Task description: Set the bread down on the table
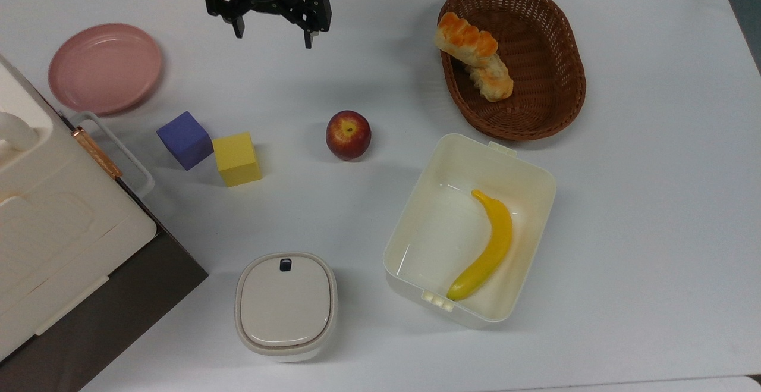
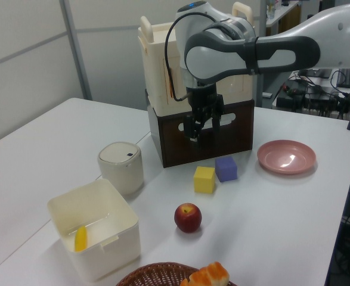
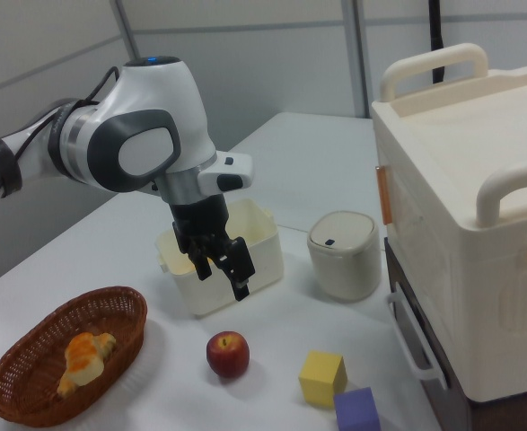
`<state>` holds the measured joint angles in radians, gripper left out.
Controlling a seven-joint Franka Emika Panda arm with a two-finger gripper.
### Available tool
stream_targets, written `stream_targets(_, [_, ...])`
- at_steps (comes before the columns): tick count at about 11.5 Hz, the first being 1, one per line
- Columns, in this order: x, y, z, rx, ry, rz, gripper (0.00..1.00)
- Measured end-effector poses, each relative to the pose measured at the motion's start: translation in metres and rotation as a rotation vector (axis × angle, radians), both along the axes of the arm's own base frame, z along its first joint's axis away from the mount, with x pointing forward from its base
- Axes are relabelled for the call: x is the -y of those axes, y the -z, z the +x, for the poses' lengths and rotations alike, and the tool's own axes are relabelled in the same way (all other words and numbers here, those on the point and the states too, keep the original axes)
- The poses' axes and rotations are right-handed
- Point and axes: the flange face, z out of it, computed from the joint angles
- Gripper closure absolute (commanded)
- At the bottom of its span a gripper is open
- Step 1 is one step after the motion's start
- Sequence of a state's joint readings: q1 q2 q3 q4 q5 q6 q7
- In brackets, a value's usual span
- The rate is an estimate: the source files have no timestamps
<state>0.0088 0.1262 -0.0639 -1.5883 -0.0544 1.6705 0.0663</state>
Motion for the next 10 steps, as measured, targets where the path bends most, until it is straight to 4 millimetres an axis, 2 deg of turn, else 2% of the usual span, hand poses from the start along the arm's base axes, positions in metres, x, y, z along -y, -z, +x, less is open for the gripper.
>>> stream_targets(10, [-0.007, 0.012, 0.003, -0.022, -0.013, 0.001, 0.00])
